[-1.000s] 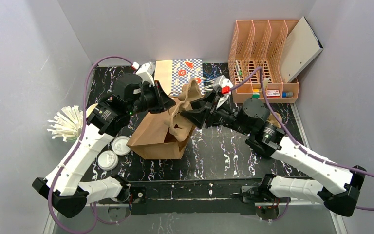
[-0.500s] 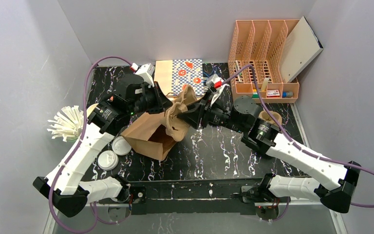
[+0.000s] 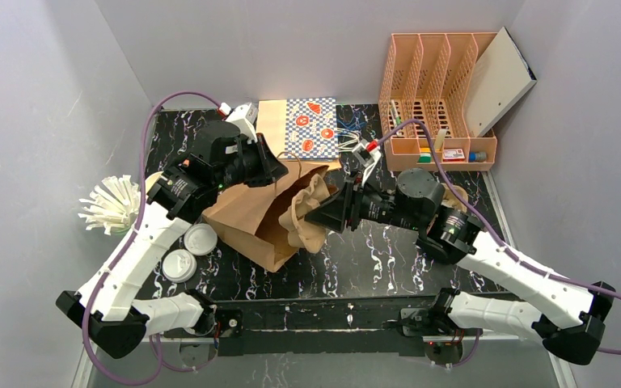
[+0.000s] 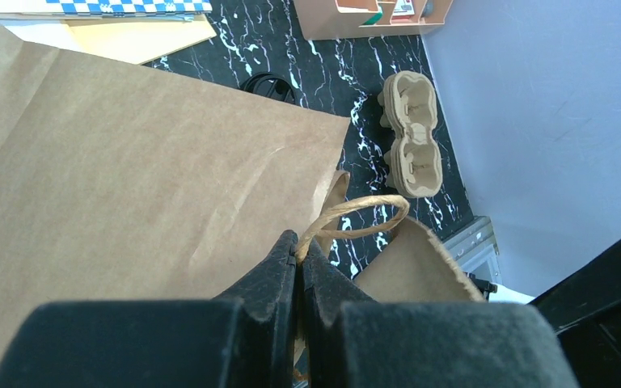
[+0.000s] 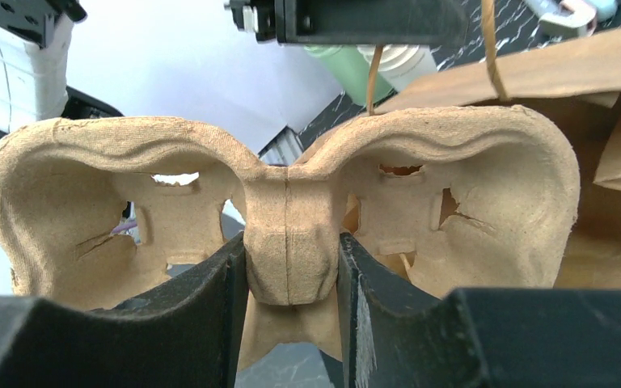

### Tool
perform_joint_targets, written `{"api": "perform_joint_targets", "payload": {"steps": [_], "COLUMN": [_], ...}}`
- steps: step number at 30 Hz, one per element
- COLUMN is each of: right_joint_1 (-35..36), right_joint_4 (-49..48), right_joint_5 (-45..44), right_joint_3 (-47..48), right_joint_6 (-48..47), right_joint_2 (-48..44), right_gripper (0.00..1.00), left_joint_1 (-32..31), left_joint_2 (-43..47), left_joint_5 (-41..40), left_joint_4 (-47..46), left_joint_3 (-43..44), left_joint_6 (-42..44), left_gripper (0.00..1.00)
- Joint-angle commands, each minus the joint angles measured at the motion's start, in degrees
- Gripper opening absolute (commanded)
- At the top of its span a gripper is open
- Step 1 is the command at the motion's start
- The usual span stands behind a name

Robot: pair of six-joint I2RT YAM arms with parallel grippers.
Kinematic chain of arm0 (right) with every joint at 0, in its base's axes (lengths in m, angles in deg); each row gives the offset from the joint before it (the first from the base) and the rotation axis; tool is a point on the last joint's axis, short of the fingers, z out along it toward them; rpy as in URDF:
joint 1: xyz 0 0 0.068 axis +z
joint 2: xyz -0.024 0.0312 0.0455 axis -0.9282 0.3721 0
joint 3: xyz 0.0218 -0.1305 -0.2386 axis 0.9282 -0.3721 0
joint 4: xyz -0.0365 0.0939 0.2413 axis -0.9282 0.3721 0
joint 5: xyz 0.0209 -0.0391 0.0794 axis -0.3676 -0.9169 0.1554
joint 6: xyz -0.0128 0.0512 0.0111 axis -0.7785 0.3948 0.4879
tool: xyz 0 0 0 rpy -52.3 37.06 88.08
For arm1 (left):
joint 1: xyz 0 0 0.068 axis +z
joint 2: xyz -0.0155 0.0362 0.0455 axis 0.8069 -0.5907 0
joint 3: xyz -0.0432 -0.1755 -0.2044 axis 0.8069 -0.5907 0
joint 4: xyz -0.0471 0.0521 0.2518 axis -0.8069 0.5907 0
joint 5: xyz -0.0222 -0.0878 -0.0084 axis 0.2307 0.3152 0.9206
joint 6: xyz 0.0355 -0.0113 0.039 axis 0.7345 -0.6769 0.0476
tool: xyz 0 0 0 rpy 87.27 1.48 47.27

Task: Pack the takeout coffee

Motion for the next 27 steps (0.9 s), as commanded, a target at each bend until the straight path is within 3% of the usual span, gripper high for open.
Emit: {"api": "perform_joint_targets", "payload": {"steps": [1,10,22,27], "right_joint_1": [0.0,0.0,0.0,-0.1], "right_joint_4": [1.2,13.1,9.5,12.2], "right_joint_5": [3.6,6.3,10.8,10.6], "right_joint_3": [-0.5,-1.9,-4.7,-3.7], "right_joint_6": [4.8,8.5,7.8,5.8], "right_joint_2": [-0.9,1.2,4.1,8.5], "right_gripper": [0.24,0.24,0.24,0.22], "left_joint_1": [0.0,0.0,0.0,0.0], "left_joint_2": [-0.3,-0.4,-0.4,-0.1], "left_joint_5": [-0.5,-1.0,-1.2,-1.8], "left_joint_4": [-1.0,-0.5,0.2,0.4], "left_joint_3": [0.0,0.9,2.0,2.0], "left_joint_6": [0.3,0.7,1.2,1.4], "left_gripper": [0.0,0.0,0.0,0.0]}}
